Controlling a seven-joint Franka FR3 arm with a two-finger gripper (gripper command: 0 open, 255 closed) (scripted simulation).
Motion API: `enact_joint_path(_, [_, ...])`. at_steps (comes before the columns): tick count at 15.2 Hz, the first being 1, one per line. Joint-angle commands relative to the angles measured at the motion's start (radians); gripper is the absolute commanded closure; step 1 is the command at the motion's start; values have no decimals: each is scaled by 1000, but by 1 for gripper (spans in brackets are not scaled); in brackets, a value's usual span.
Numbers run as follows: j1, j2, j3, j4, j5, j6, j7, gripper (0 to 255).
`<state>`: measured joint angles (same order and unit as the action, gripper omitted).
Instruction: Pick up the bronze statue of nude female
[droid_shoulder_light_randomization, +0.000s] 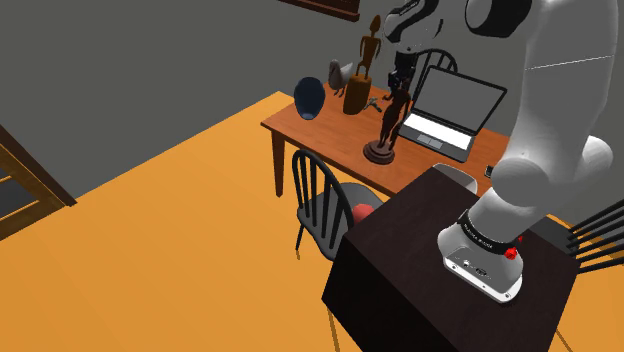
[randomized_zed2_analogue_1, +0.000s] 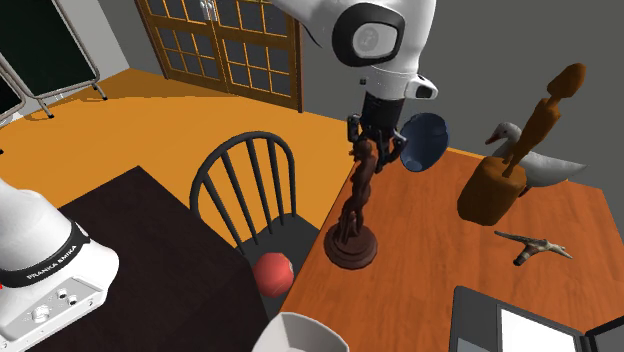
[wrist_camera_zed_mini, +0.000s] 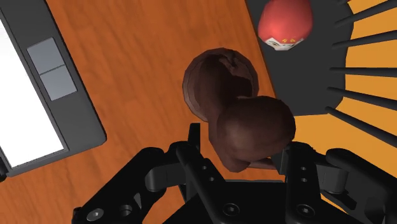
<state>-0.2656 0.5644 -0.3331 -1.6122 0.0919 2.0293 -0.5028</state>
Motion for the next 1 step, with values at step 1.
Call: enact_joint_path(1, [0,-5,-1,1,-1,-4,-1,255])
